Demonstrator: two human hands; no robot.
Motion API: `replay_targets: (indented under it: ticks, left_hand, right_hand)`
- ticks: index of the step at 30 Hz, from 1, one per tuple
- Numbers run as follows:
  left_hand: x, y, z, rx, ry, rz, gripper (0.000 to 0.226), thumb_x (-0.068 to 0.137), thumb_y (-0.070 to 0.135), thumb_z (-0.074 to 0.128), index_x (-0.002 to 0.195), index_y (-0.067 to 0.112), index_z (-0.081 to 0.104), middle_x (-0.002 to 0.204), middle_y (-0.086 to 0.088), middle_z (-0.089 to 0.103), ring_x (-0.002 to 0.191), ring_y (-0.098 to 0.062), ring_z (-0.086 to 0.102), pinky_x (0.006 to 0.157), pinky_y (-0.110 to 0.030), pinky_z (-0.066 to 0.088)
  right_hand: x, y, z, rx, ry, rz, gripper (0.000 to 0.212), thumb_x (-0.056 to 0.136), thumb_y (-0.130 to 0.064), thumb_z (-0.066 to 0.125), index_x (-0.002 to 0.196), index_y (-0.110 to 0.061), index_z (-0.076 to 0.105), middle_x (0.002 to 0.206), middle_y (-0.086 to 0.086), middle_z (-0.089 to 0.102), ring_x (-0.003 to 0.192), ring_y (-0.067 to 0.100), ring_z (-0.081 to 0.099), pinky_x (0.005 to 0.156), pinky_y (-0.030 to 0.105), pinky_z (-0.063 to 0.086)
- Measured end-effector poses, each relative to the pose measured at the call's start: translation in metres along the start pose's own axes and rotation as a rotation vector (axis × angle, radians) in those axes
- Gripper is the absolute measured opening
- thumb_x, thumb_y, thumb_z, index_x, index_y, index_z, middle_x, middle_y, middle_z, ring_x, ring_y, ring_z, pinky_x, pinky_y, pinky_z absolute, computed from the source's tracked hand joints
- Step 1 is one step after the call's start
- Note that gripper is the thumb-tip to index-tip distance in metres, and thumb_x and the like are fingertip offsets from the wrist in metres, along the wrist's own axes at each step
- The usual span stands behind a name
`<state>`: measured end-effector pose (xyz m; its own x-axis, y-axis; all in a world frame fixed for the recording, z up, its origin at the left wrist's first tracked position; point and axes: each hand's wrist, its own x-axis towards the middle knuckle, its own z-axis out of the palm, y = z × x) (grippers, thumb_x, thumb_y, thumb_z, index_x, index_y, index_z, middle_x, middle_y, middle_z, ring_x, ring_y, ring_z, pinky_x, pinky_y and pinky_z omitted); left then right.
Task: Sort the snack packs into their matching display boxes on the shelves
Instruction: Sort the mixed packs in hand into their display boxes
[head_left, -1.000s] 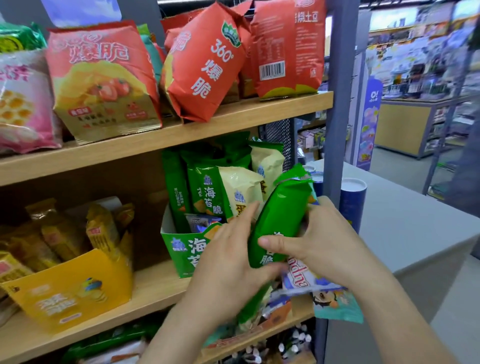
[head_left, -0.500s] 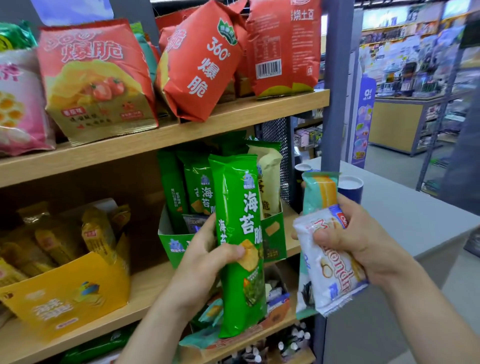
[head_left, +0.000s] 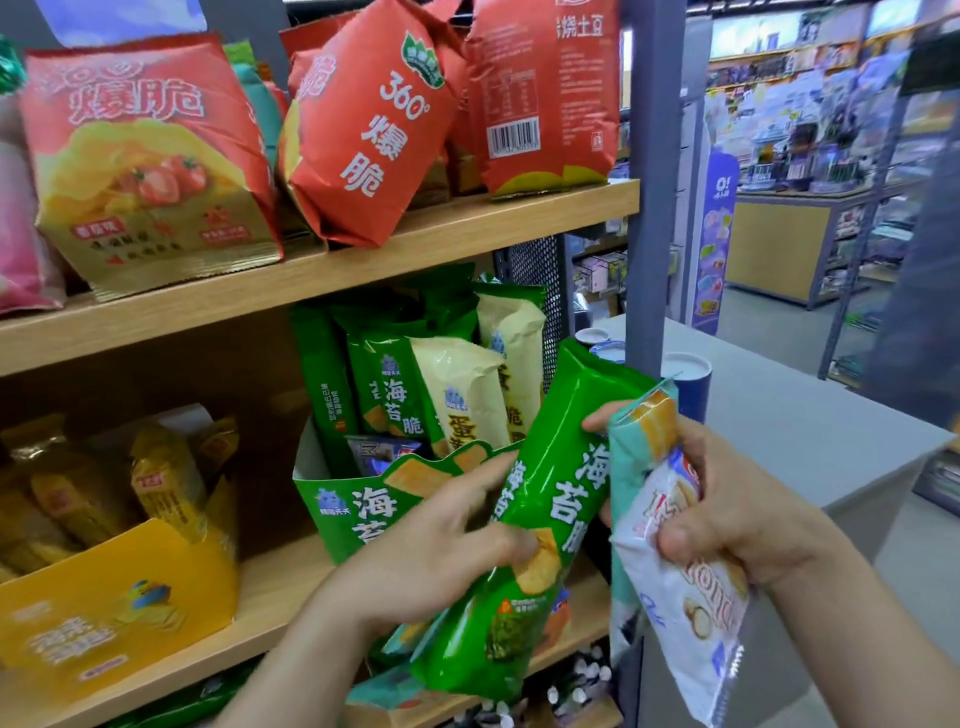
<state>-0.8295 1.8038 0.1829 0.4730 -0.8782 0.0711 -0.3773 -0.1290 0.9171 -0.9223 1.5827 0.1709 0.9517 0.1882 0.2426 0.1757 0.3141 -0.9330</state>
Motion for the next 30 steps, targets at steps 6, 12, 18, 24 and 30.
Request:
replay_targets:
  ticks: [6, 12, 18, 24, 30]
  left_hand:
    - [0.017, 0.027, -0.014, 0.63, 0.938, 0.162, 0.06, 0.079, 0.048, 0.065, 0.135, 0.04, 0.044, 0.115, 0.01, 0.043, 0.11, -0.009, 0.045, 0.089, -0.023, 0.044]
    - [0.058, 0.023, -0.025, 0.953, 0.92, -0.004, 0.049, 0.08, 0.056, 0.069, 0.12, 0.031, 0.058, 0.122, -0.002, 0.049, 0.113, -0.023, 0.044, 0.089, -0.031, 0.039]
    - [0.06, 0.021, -0.03, 0.975, 0.998, 0.28, 0.024, 0.071, 0.023, 0.081, 0.092, 0.016, 0.071, 0.094, 0.0, 0.051, 0.09, -0.02, 0.045, 0.075, -0.022, 0.03]
    - [0.043, 0.052, -0.025, 0.941, 1.064, 0.636, 0.024, 0.072, 0.019, 0.077, 0.092, 0.006, 0.072, 0.1, -0.006, 0.047, 0.092, -0.031, 0.051, 0.078, -0.036, 0.044]
    - [0.021, 0.102, -0.021, 0.91, 1.088, 0.917, 0.017, 0.075, 0.008, 0.072, 0.089, 0.011, 0.063, 0.097, -0.022, 0.056, 0.096, -0.025, 0.052, 0.087, -0.03, 0.042]
  right_hand:
    - [-0.016, -0.018, -0.02, -0.108, 0.351, -0.076, 0.089, 0.013, -0.033, 0.102, 0.098, -0.021, 0.075, 0.083, 0.023, 0.071, 0.058, 0.025, 0.069, 0.049, 0.031, 0.057]
    - [-0.01, -0.026, -0.007, -0.357, 0.284, 0.029, 0.054, 0.04, -0.003, 0.089, 0.08, -0.035, 0.076, 0.07, 0.009, 0.074, 0.055, 0.014, 0.069, 0.049, 0.023, 0.054]
    - [-0.004, -0.023, -0.007, -0.449, 0.278, 0.111, 0.052, 0.05, 0.004, 0.091, 0.093, -0.019, 0.07, 0.076, 0.008, 0.076, 0.06, 0.016, 0.071, 0.052, 0.023, 0.054]
    - [0.001, -0.021, -0.019, -0.531, 0.349, 0.145, 0.06, 0.049, -0.012, 0.089, 0.104, -0.025, 0.066, 0.081, 0.011, 0.076, 0.066, 0.023, 0.073, 0.057, 0.029, 0.057]
    - [0.005, -0.023, -0.015, -0.531, 0.327, 0.14, 0.053, 0.049, -0.012, 0.089, 0.094, -0.03, 0.069, 0.078, 0.014, 0.075, 0.063, 0.027, 0.073, 0.054, 0.031, 0.057]
